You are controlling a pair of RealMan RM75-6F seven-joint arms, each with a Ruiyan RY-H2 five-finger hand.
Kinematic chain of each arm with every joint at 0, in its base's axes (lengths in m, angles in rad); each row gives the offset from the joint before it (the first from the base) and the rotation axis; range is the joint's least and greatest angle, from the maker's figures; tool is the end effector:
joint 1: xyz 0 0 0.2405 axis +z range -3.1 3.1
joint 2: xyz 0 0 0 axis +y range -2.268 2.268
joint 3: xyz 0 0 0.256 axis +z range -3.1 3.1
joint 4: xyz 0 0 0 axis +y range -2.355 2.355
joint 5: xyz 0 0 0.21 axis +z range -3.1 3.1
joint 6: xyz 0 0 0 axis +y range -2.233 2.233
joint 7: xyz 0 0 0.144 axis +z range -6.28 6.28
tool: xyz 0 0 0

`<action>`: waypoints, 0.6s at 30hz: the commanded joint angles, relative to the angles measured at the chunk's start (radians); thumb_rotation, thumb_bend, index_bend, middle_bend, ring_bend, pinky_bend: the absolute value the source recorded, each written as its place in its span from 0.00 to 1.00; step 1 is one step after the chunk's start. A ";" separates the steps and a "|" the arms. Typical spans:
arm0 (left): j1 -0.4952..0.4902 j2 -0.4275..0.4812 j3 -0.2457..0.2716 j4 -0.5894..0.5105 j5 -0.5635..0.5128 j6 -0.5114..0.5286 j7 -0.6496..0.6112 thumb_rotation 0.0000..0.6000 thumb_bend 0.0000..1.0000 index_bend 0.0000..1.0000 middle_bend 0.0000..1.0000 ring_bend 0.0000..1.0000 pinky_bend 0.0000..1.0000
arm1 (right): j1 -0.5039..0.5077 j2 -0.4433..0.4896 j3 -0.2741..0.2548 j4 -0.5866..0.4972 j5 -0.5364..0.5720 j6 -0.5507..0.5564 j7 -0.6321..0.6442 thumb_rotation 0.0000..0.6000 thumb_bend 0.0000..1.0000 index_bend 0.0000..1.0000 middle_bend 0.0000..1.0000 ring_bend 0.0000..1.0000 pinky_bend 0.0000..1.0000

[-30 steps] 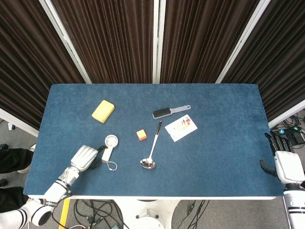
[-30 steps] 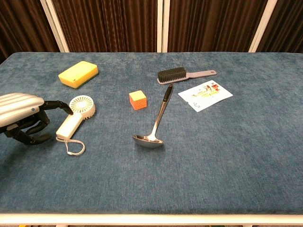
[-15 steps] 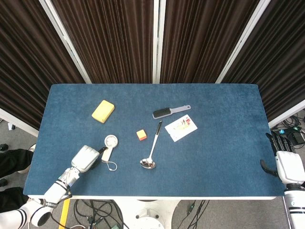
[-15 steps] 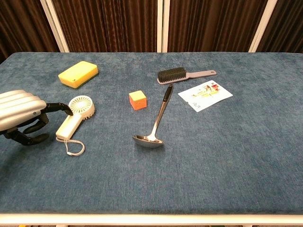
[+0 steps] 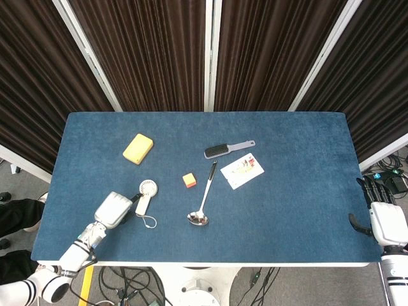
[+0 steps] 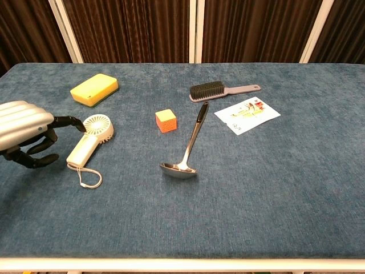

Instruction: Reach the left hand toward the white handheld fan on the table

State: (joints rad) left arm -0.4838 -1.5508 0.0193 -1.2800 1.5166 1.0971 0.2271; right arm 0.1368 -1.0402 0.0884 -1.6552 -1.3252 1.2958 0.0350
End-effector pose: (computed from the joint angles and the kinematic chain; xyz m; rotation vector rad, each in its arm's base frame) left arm -0.2499 0.2701 -0.0172 -1.9817 -0.7463 -0.7877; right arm -0.3276 -0.2026 0.1710 1.3314 -1.0622 0.7866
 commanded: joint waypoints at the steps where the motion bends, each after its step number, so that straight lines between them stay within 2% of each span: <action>1: 0.013 0.017 -0.013 -0.014 -0.006 0.031 -0.056 1.00 0.40 0.21 0.82 0.83 0.82 | -0.001 0.000 0.000 0.003 0.001 0.000 0.002 1.00 0.27 0.00 0.00 0.00 0.00; 7: 0.045 0.040 -0.046 -0.033 -0.044 0.082 -0.175 1.00 0.40 0.22 0.82 0.83 0.82 | 0.001 -0.003 0.000 0.007 -0.001 -0.006 0.016 1.00 0.27 0.00 0.00 0.00 0.00; 10: 0.072 0.043 -0.073 -0.025 -0.062 0.134 -0.267 1.00 0.38 0.21 0.74 0.75 0.78 | 0.001 -0.003 0.001 0.004 -0.007 -0.002 0.022 1.00 0.27 0.00 0.00 0.00 0.00; 11: 0.080 0.044 -0.080 -0.018 -0.064 0.150 -0.295 1.00 0.37 0.21 0.68 0.68 0.75 | 0.001 -0.003 0.002 0.004 -0.009 0.000 0.022 1.00 0.27 0.00 0.00 0.00 0.00; 13: 0.093 0.051 -0.092 0.011 -0.068 0.183 -0.301 1.00 0.32 0.21 0.48 0.43 0.61 | 0.000 -0.007 0.004 0.007 -0.013 0.010 0.016 1.00 0.27 0.00 0.00 0.00 0.00; 14: 0.096 0.056 -0.096 0.024 -0.069 0.194 -0.281 1.00 0.29 0.20 0.36 0.28 0.49 | 0.000 -0.010 0.004 0.010 -0.014 0.014 0.010 1.00 0.27 0.00 0.00 0.00 0.00; 15: 0.099 0.064 -0.097 0.031 -0.067 0.204 -0.262 1.00 0.26 0.20 0.27 0.17 0.37 | 0.000 -0.013 0.005 0.014 -0.014 0.018 0.004 1.00 0.27 0.00 0.00 0.00 0.00; 18: 0.123 0.107 -0.092 0.012 -0.073 0.223 -0.249 1.00 0.22 0.19 0.22 0.12 0.28 | -0.003 -0.023 0.006 0.022 -0.013 0.027 -0.004 1.00 0.27 0.00 0.00 0.00 0.00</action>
State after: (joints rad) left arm -0.3882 -1.4810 -0.0646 -1.2711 1.4539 1.2882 -0.0541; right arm 0.1343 -1.0619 0.0938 -1.6338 -1.3386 1.3218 0.0315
